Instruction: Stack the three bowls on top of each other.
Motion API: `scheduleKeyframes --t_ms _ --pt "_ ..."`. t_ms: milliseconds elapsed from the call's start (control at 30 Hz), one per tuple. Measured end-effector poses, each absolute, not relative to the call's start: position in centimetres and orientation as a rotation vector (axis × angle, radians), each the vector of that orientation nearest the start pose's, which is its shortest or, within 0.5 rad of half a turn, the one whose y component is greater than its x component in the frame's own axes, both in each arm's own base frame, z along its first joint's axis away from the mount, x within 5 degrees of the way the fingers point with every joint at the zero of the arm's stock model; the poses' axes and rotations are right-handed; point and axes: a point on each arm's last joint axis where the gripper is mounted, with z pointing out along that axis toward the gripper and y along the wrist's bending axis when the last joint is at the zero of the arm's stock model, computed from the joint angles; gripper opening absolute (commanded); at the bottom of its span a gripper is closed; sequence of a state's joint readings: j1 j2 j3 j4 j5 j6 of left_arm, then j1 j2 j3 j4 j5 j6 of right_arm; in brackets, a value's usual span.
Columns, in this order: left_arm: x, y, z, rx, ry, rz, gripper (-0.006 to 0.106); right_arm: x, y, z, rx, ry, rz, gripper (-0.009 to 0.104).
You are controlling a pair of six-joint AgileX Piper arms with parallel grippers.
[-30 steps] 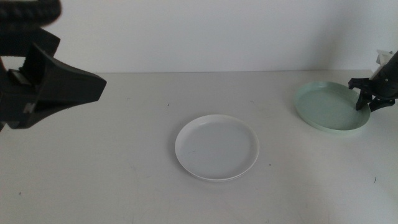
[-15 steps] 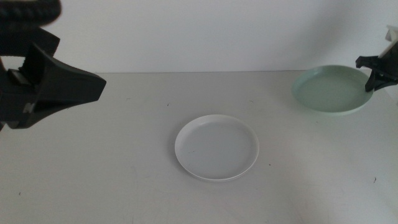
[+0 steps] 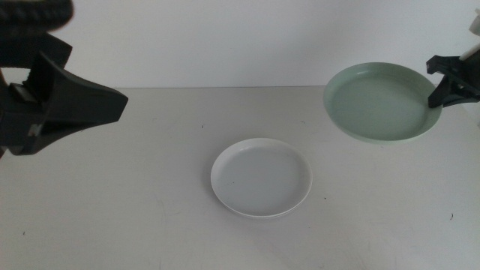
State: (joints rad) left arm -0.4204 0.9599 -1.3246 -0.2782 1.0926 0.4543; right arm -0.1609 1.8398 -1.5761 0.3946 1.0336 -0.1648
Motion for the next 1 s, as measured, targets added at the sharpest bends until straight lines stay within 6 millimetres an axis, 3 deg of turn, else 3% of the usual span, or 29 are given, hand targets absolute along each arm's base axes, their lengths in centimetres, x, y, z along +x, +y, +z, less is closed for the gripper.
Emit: scheduleKeyframes --t_ms 133,333,567,767,1000 --pt "13.4 -8.4 45.4 0.924 1.988 -0.325 0.105 38.2 0.4 28.1 0.084 2.707 0.465 -0.001" --pt "13.4 -8.4 45.4 0.924 1.988 -0.325 0.105 37.7 7.2 27.4 -0.077 2.715 0.516 -0.001" --pt "13.4 -8.4 45.4 0.924 1.988 -0.325 0.105 37.2 12.9 26.1 -0.161 2.720 0.557 -0.001" --pt "13.4 -8.4 45.4 0.924 1.988 -0.325 0.105 37.5 15.5 23.7 -0.208 2.749 0.557 -0.001" --pt "13.4 -8.4 45.4 0.924 1.988 -0.325 0.105 38.1 15.9 21.2 -0.201 2.800 0.541 -0.001"
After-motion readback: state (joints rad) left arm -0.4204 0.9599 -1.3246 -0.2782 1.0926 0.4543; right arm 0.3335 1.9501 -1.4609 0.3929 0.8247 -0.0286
